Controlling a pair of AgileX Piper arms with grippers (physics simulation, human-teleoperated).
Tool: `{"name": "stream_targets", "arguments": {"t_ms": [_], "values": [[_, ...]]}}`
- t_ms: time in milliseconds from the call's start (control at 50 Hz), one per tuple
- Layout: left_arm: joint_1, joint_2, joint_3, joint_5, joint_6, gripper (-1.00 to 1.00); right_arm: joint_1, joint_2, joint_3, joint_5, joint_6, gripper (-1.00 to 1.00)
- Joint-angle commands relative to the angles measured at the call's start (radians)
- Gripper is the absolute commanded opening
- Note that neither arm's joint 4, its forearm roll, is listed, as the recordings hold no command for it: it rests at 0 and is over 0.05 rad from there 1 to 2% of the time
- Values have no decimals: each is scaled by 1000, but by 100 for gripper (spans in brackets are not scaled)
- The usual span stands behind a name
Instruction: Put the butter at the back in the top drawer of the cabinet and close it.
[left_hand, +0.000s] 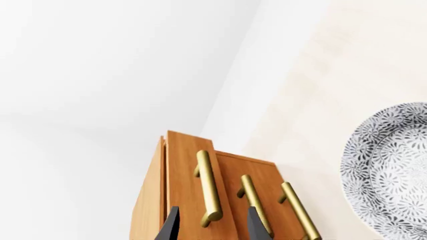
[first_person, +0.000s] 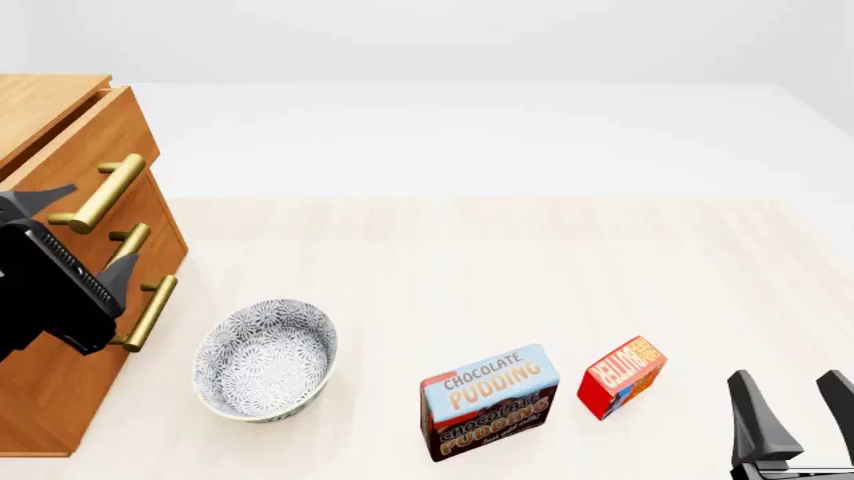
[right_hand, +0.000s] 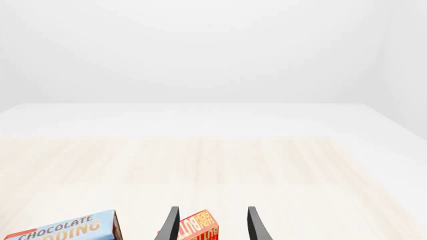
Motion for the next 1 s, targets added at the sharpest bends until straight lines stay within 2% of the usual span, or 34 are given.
{"name": "stream_targets", "arguments": {"t_ms": [20,1000], "values": [[51,4,10,-15,12,100,0,0,0,0,0,100],[69,55,19,-67,18,100,0,0,0,0,0,100]]}}
